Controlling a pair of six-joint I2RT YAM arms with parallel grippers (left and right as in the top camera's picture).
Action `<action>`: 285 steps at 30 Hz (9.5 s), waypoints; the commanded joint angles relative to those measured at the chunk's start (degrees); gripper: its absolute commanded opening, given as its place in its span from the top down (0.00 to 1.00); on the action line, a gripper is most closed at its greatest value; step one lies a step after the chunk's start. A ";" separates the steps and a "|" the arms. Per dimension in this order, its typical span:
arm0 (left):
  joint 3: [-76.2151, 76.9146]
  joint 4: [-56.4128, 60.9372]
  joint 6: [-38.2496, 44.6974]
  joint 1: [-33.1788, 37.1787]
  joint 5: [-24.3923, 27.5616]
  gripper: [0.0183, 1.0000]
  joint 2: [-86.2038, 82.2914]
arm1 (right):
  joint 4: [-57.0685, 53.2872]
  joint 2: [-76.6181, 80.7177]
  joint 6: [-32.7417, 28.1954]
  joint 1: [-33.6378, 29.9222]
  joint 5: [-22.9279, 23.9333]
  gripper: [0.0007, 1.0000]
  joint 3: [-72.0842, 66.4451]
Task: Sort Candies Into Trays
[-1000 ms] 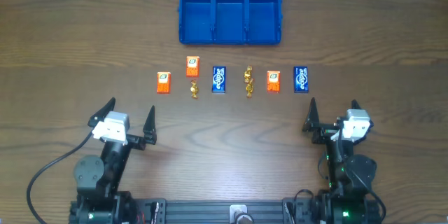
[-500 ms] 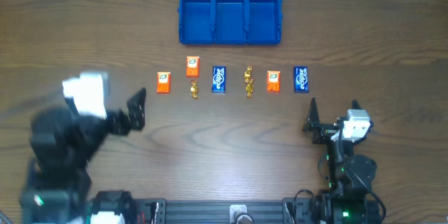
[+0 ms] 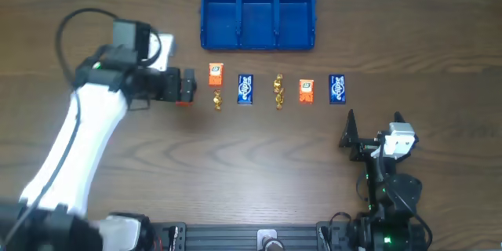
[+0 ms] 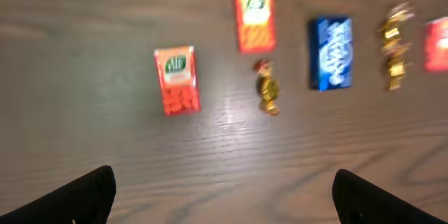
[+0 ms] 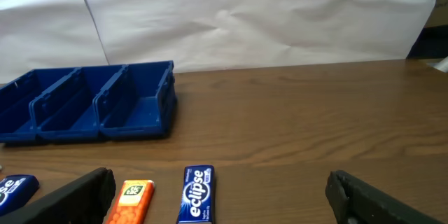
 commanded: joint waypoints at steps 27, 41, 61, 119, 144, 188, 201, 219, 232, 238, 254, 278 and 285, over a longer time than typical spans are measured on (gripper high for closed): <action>0.72 14.56 -1.95 -0.61 -11.50 0.08 27.50 | -0.22 -0.35 -0.55 0.59 0.28 0.00 -0.31; 0.72 15.47 -3.28 -4.90 -17.03 0.22 27.50 | -0.22 -0.35 -0.55 0.59 0.28 0.00 -0.31; 0.72 15.65 -6.08 -4.61 -16.11 0.29 27.69 | -0.22 -0.35 -0.55 0.59 0.28 0.00 -0.31; 50.47 0.76 -12.15 -13.99 -28.13 0.72 34.32 | -0.22 -0.35 -0.55 0.59 0.31 0.00 -0.31; 54.49 4.26 -13.40 -9.66 -18.14 0.71 48.33 | -0.22 -0.35 -0.55 0.59 0.28 0.00 -0.31; 53.68 -6.67 -12.46 -13.94 -16.81 0.00 34.53 | -0.22 -0.35 -0.55 0.59 0.28 0.00 -0.31; 28.44 -4.22 -18.36 -15.93 -16.94 0.00 26.03 | -0.22 -0.35 -0.55 0.59 0.28 0.00 -0.31; 15.52 12.50 -19.06 -14.62 -16.59 0.00 32.41 | -0.22 -0.35 -0.55 0.59 0.28 0.00 -0.31; 15.52 13.38 -19.06 -13.92 -16.79 0.00 36.11 | -0.22 -0.35 -0.55 0.59 0.28 0.00 -0.31; 15.52 13.77 -19.04 -13.92 -16.76 0.00 37.79 | -0.22 -0.35 -0.55 0.59 0.31 0.00 -0.31; 15.52 14.51 -19.04 -13.92 -16.76 0.63 37.83 | -0.22 -0.35 -0.55 0.59 0.28 0.00 -0.31; 39.91 3.43 -17.68 -16.22 -27.30 0.70 25.42 | -0.22 -0.35 -0.55 0.59 0.31 0.00 -0.31; 51.74 3.34 -15.98 -13.55 -25.09 0.70 36.13 | -0.22 -0.35 -0.55 0.59 0.28 0.00 -0.31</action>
